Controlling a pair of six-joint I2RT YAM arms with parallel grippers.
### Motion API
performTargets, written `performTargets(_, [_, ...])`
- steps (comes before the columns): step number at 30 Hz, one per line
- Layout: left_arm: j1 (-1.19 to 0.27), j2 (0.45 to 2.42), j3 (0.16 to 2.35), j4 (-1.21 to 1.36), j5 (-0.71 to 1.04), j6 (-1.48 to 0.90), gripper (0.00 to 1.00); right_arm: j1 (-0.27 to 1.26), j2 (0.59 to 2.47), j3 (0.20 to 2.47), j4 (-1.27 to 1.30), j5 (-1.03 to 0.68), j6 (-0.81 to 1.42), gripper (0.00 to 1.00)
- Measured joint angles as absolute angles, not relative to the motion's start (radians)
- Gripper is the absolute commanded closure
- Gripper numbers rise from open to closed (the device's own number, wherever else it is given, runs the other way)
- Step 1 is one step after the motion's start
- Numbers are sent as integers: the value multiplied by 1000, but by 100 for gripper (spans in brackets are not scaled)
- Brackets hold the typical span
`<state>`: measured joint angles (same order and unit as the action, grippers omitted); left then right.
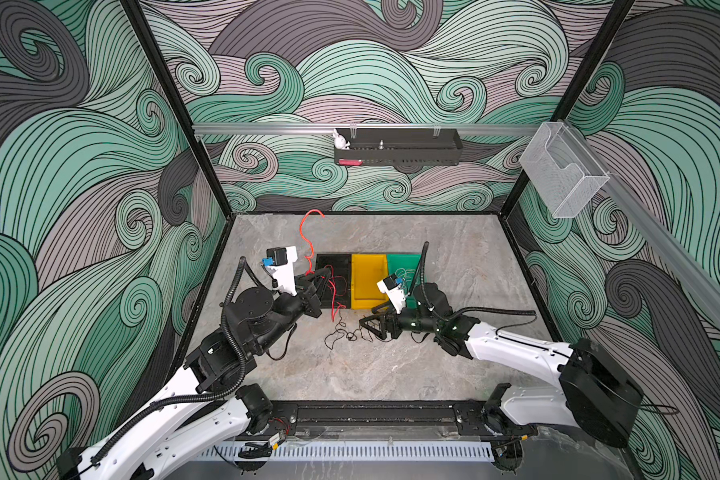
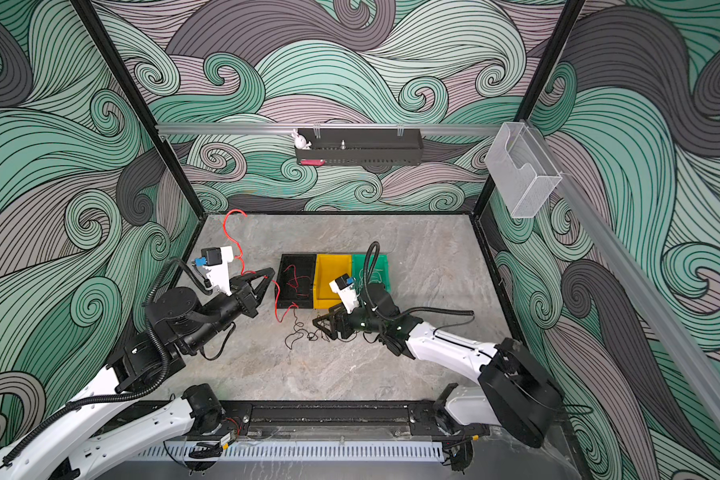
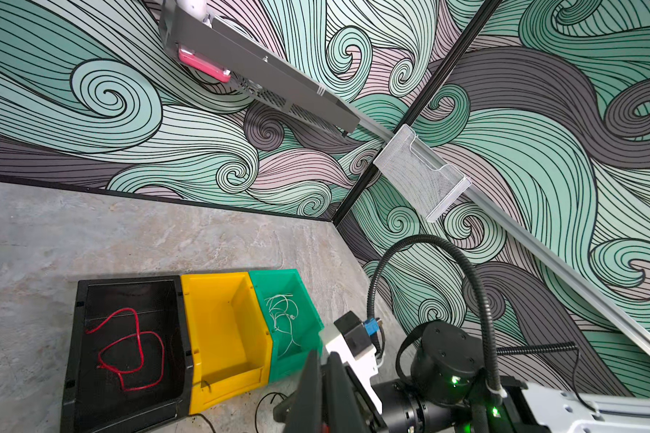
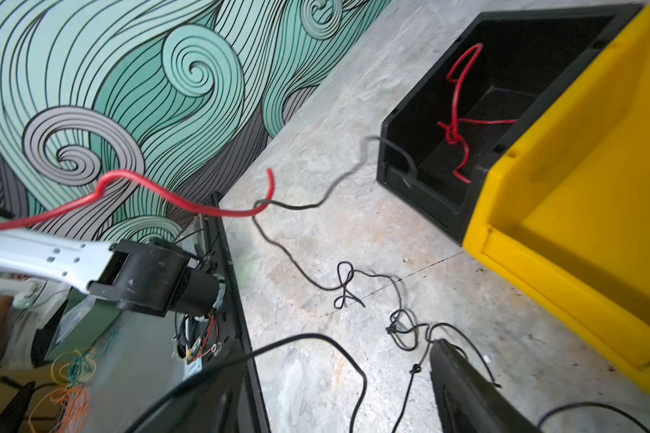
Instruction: Untangle the cables
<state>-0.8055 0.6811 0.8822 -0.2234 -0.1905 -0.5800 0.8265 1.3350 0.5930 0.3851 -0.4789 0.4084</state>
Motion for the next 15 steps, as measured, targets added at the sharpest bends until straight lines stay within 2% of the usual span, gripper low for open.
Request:
performTargets(2, [-805,688,882,-221,-190,-585,100,850,1367,593,416,-487,408,11])
performTargets(6, [-805,698,882,-209,-189,-596,100,886,1450,606,460,-483,408,10])
performTargets(15, [-805,697,881,-191,-189,-615,100,899,1688,683,682,-480,477,14])
